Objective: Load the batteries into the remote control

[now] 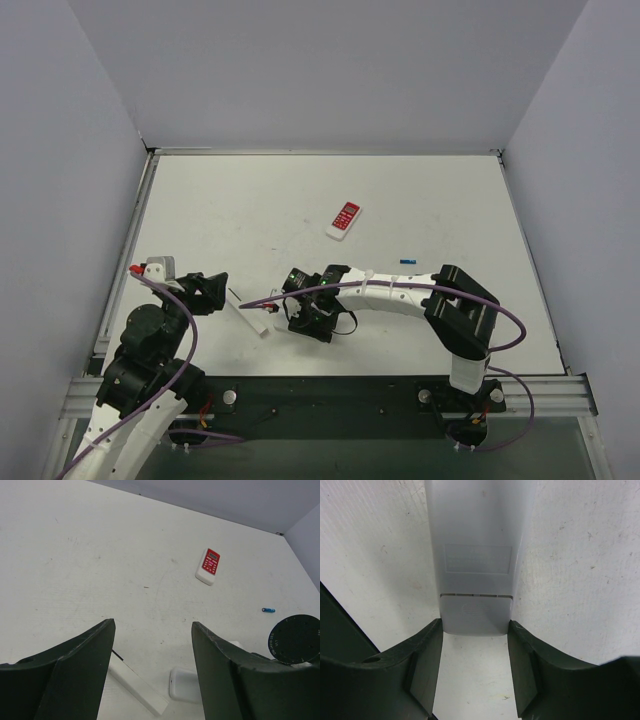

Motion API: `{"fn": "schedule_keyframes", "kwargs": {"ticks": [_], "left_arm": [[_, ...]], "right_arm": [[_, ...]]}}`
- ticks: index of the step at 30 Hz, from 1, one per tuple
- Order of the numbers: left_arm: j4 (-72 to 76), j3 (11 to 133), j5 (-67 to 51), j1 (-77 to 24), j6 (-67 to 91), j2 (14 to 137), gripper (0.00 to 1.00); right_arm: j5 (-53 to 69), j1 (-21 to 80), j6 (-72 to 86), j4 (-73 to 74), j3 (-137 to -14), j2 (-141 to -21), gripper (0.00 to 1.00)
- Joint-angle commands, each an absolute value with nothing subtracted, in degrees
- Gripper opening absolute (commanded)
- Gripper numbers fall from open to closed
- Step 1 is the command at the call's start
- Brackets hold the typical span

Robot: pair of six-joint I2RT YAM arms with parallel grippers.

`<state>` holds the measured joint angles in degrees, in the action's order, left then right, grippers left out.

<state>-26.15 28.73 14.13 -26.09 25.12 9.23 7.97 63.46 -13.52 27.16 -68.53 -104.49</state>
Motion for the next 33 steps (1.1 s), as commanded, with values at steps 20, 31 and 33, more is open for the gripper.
{"fn": "schedule_keyframes", "kwargs": {"ticks": [20, 31, 33], "left_arm": [[-22.9, 28.8, 6.2, -25.8, 26.5, 16.2, 0.73], [-17.6, 33.6, -16.1, -26.0, 28.9, 42.8, 0.73], [-15.1, 34.4, -18.2, -26.6, 30.1, 48.4, 0.73]], "right_arm": [[7.6, 61.4, -7.6, 26.1, -67.1, -93.1, 0.65], [2.6, 54.8, 19.3, 16.1, -55.3, -81.0, 0.65], [2.5, 54.4, 22.0, 14.5, -53.0, -79.9, 0.65]]}}
